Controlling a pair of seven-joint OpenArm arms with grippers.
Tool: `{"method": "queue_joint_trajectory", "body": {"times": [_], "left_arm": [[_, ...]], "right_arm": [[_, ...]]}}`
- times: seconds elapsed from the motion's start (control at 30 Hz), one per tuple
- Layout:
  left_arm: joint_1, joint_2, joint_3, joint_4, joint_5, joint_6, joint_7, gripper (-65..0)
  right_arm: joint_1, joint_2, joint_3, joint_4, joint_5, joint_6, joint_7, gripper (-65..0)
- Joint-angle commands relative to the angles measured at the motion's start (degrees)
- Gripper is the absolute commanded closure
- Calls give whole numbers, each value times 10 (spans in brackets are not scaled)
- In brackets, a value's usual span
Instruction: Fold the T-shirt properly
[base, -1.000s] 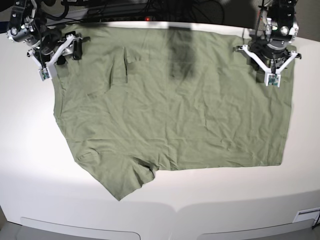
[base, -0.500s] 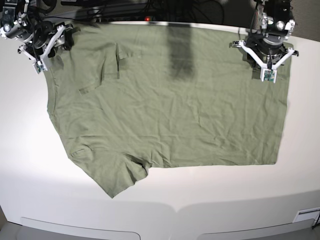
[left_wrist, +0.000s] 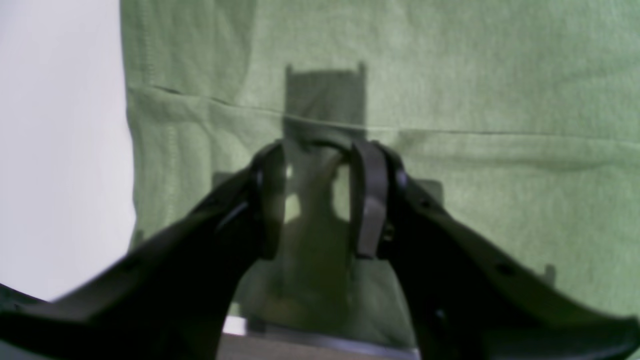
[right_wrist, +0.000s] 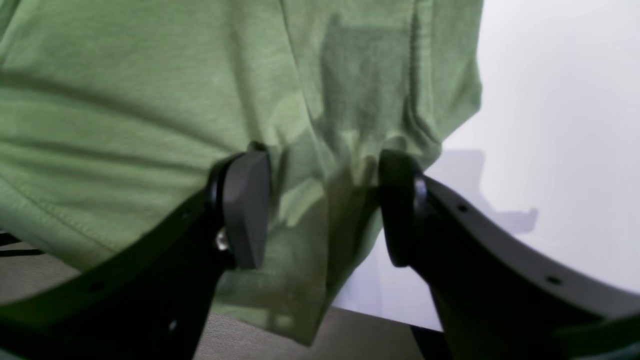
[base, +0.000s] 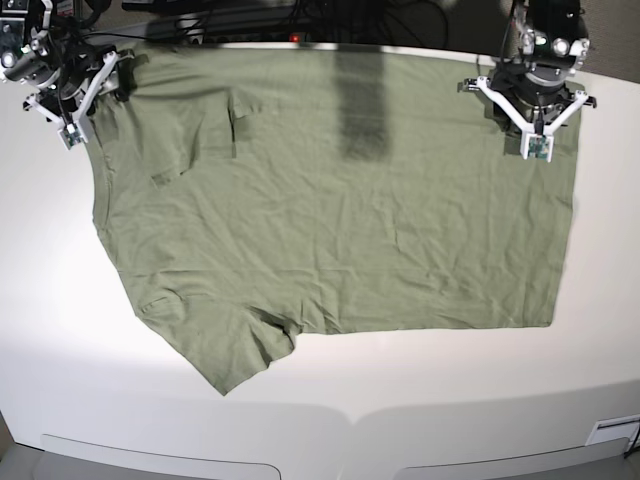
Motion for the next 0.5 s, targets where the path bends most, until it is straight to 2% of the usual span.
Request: {"method": "queue_joint_trajectory", "body": {"times": [0.0, 0.13, 0.3, 0.47], "left_arm": [[8, -2, 0, 7, -3, -1, 18, -215], [8, -2, 0, 18, -24, -1, 19, -215], [5, -2, 0, 34, -22, -1, 14, -215], [5, -2, 0, 35, 2, -1, -8, -215]], "right_arm": [[-3, 11, 5, 5, -18, -12, 0, -342], [-3, 11, 5, 5, -39, -22, -1, -342], [-3, 11, 5, 5, -37, -27, 4, -342], [-3, 11, 5, 9, 28, -20, 14, -342]]}}
